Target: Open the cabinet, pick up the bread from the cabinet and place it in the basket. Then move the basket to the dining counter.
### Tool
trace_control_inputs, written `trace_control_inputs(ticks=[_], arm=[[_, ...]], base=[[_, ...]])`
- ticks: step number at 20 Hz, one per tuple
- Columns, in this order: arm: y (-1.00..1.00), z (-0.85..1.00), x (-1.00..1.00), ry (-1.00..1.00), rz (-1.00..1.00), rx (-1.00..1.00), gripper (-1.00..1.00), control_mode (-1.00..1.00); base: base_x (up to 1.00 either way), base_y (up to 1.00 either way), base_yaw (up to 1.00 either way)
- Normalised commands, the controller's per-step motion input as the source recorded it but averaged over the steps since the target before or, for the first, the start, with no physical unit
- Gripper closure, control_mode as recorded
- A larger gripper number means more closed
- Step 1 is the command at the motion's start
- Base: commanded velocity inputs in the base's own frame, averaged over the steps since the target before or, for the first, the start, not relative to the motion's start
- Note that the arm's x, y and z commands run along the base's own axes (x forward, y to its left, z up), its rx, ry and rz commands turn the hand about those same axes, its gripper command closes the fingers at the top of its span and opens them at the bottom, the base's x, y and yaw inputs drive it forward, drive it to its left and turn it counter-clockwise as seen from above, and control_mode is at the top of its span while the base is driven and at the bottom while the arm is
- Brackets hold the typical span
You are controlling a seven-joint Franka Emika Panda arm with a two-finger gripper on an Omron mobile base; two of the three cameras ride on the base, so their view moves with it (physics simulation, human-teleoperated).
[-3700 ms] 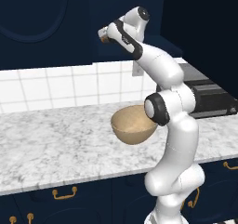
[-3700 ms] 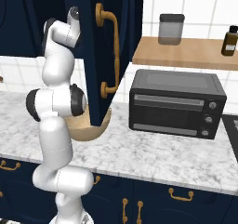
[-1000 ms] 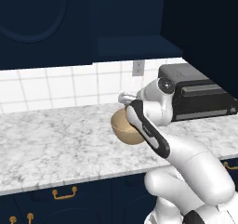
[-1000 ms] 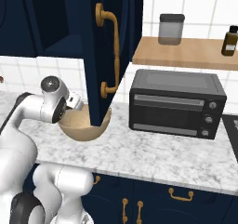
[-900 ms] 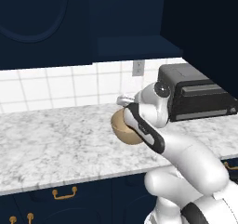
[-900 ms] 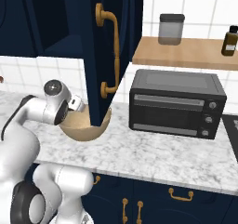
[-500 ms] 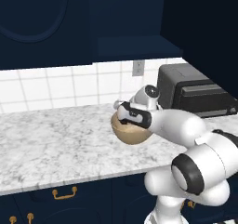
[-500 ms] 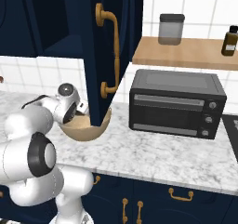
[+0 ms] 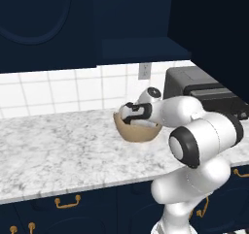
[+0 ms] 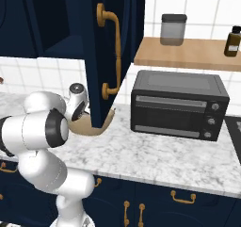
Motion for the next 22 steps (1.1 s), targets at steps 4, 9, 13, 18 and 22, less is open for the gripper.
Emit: trace_control_inputs(ticks=[4,9,13,18,22], arm=[[-0.06,-0.29,0.18,0.00,0.00,-0.03,1.00,-1.00],[-0.02,-0.35,-0.36,0.00,0.00,-0.05,-1.00,-1.00],[-0.05,-0.09,-0.35,0.00,0.00,-0.01,-1.00,-1.00],[0.00,0.00,-0.23,0.00,0.00,0.00,-1.00,-1.00],[0.01,0.17,-0.30,0.00,0.00,0.00,-1.00,-1.00]], base=[[0.00,0.00,0.00],[0.00,0.00,0.00],[0.00,0.00,0.00],[0.00,0.00,0.00],[0.00,0.00,0.00]])
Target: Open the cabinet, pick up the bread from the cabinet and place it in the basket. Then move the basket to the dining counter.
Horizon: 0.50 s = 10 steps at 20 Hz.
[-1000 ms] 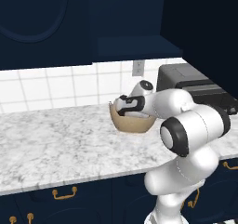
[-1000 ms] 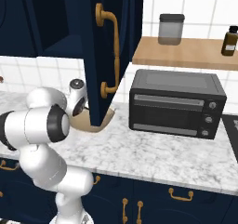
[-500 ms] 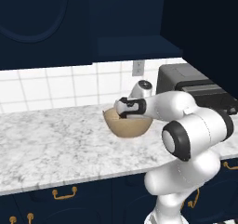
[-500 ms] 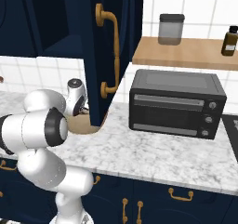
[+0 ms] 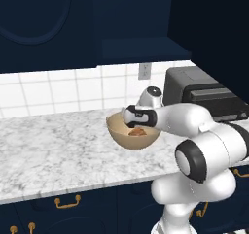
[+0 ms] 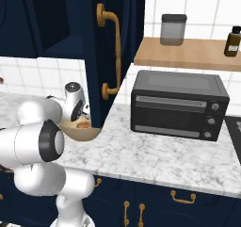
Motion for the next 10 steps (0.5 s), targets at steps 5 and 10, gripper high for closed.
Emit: trace_control_inputs(ticks=[5,10], arm=[[0.08,0.58,-0.73,0.00,0.00,0.00,-1.00,-1.00],[0.31,0.51,-0.83,0.00,0.05,-0.10,-1.00,-1.00]], base=[[0.00,0.00,0.00],[0.00,0.00,0.00]])
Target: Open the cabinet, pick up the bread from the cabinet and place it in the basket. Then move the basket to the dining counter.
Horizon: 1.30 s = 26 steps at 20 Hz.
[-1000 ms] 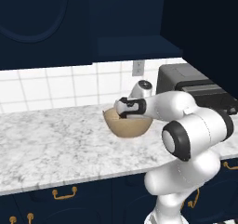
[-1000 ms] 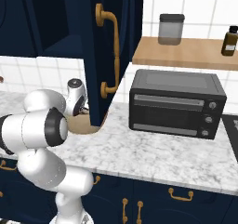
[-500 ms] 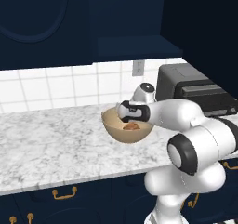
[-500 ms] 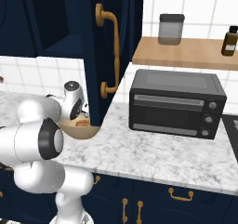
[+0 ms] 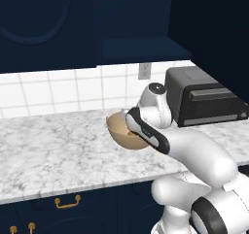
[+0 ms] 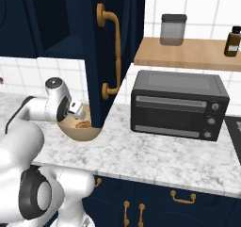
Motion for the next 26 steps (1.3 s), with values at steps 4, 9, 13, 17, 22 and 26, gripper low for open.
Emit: trace_control_inputs(ticks=[4,9,13,17,22,26], arm=[[0.41,0.33,-0.65,-0.02,0.19,-0.18,-1.00,-1.00],[0.27,0.11,-0.25,0.00,0.34,-0.28,-1.00,-1.00],[0.02,0.00,0.10,0.10,0.36,-0.25,-1.00,-1.00],[0.11,-0.17,0.56,0.17,0.34,-0.13,-1.00,-1.00],[0.17,-0.33,0.54,0.19,0.26,-0.08,-1.00,-1.00],[0.19,-0.55,0.30,0.11,0.14,-0.12,-1.00,-1.00]], base=[[0.00,0.00,0.00],[0.00,0.00,0.00],[0.00,0.00,0.00],[0.00,0.00,0.00],[0.00,0.00,0.00],[0.00,0.00,0.00]])
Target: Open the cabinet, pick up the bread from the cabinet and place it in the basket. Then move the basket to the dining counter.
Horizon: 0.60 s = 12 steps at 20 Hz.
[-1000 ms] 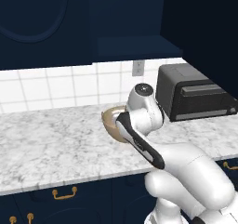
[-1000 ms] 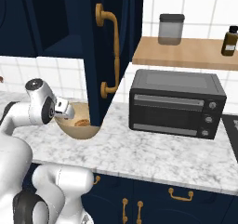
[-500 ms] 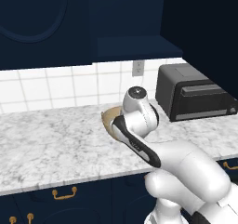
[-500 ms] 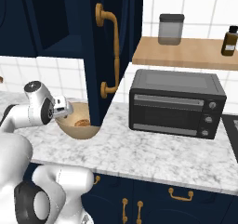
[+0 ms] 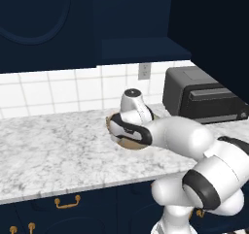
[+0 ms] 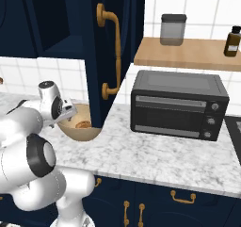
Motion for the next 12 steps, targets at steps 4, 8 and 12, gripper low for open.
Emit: trace_control_inputs(ticks=[4,8,12], arm=[[0.00,-0.51,0.03,0.07,0.08,-0.12,-1.00,-1.00],[-0.20,-0.58,0.00,0.01,0.05,-0.10,-1.00,-1.00],[-0.34,-0.71,0.00,0.00,0.03,-0.05,1.00,-1.00]], base=[[0.00,0.00,0.00],[0.00,0.00,0.00],[0.00,0.00,0.00]])
